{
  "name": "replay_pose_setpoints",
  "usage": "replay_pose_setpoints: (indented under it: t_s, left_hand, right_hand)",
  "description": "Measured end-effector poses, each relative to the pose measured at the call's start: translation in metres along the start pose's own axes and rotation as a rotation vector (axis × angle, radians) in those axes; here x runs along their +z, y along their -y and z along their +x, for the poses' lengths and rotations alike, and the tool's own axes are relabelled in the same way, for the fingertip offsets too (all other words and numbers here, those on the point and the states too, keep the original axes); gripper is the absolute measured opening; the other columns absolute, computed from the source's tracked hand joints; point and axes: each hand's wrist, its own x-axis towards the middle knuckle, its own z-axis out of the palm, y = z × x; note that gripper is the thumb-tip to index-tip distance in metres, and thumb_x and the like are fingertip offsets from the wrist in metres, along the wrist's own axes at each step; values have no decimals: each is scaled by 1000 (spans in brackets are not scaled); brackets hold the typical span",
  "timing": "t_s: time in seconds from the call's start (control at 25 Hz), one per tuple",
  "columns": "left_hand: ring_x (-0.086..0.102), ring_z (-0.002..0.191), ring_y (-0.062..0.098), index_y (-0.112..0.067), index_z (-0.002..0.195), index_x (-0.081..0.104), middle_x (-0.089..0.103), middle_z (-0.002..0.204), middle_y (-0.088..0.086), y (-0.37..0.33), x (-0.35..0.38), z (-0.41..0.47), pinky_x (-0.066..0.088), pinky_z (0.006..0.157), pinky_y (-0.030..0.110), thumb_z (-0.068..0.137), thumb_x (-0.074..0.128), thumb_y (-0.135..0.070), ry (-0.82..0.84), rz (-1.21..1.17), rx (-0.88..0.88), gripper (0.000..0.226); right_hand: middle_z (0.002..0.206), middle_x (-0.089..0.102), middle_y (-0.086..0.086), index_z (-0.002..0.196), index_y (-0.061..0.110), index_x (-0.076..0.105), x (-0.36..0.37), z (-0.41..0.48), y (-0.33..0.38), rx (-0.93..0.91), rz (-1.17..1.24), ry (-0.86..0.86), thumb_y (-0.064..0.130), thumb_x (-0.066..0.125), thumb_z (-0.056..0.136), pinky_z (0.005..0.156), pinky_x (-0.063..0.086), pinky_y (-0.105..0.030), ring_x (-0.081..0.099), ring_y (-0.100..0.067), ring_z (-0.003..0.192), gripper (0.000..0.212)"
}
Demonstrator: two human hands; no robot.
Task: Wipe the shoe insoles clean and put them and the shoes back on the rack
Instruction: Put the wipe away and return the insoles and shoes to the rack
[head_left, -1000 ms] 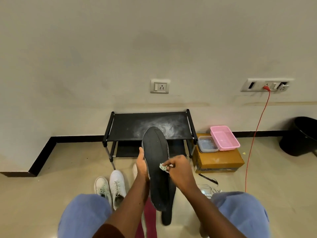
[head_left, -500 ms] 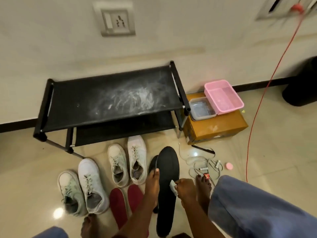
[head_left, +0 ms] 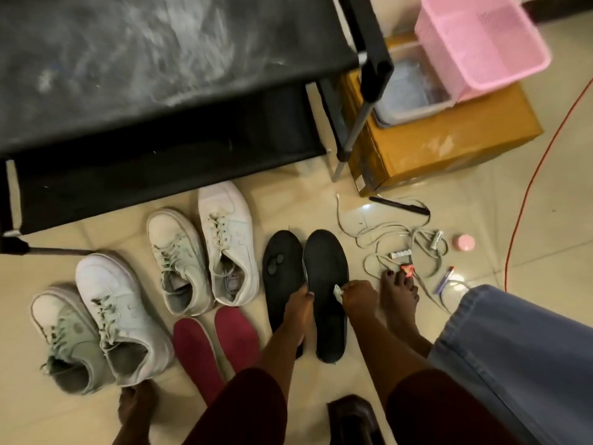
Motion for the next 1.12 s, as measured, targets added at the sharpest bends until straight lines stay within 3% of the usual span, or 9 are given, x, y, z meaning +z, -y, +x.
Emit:
replay_pose_setpoints:
  t_s: [0.28, 0.44, 0.48, 0.52, 0.56, 0.64, 0.76, 0.92, 1.12]
  left_hand:
    - [57, 101, 26, -14, 143, 36, 55, 124, 19, 18, 17, 25, 48, 92, 34, 99, 37, -12, -28, 180, 116, 43]
    - [51, 118, 28, -11, 142, 36, 48, 135, 13, 17, 21, 13, 42, 102, 36, 99, 38, -13, -53, 183, 126, 43]
    - [51, 119, 28, -10, 140, 39, 47, 136, 12, 14, 22, 7, 41, 103, 36, 99, 38, -12, -64, 159, 130, 41]
    - [51, 118, 27, -9, 137, 42, 48, 137, 12, 8, 22, 1, 42, 102, 35, 98, 39, -11, -82, 135, 132, 39]
    - [51, 117, 27, -9, 136, 44, 47, 137, 11, -1, 22, -7, 43, 101, 35, 98, 39, -10, -103, 114, 139, 39]
    - [47, 125, 25, -11, 140, 42, 42, 143, 7, -28, 22, -29, 39, 105, 34, 98, 38, -10, -117, 107, 209, 42]
    - [50, 121, 2, -11, 139, 43, 51, 135, 3, -89, 29, -66, 36, 101, 15, 98, 37, -6, -82, 72, 398, 42]
    - [43, 130, 19, -15, 140, 43, 43, 144, 6, -178, 42, -101, 33, 105, 25, 98, 36, -7, -67, 90, 608, 44]
    - [52, 115, 24, -18, 142, 40, 44, 143, 8, -251, 55, -93, 44, 87, 27, 98, 33, -6, -46, 49, 741, 46]
  right_hand:
    - [111, 66, -7, 108, 9, 67, 17, 30, -14, 41, -2, -29, 18, 52, 92, 73, 41, -19, 60, -24, 105, 24]
    - [111, 58, -9, 117, 24, 58, -6, 16, -8, 70, -18, 20, 35, 54, 90, 76, 39, -18, 52, -15, 97, 29]
    - [113, 51, -10, 98, 17, 49, -16, 3, -9, 96, -37, 41, 30, 40, 97, 78, 38, -13, 47, -16, 104, 15]
    - [123, 44, -10, 111, -13, 47, -27, -1, -12, 56, -73, 35, 25, 24, 99, 97, 32, -18, 41, -21, 116, 46]
    - [131, 36, -12, 122, -23, 17, -28, 6, -13, 36, 7, 0, 31, 19, 97, 107, 28, -28, 36, -25, 123, 60]
    - [128, 38, -6, 128, 0, 45, -35, -5, -7, 34, 182, -18, 40, 54, 83, 101, 39, -44, 51, -22, 111, 61]
    - [102, 63, -11, 106, 0, 63, -61, -9, 30, 18, 603, 0, 5, 55, 86, 77, 52, -33, 66, -4, 65, 22]
    - [98, 70, -18, 94, 3, 71, -135, -24, 76, -139, 750, -387, 1, 54, 83, 86, 51, -40, 64, -33, 95, 21]
    - [120, 62, -17, 115, 1, 63, -229, 9, 137, -462, 486, -618, -2, 50, 89, 90, 38, -20, 57, -26, 112, 29]
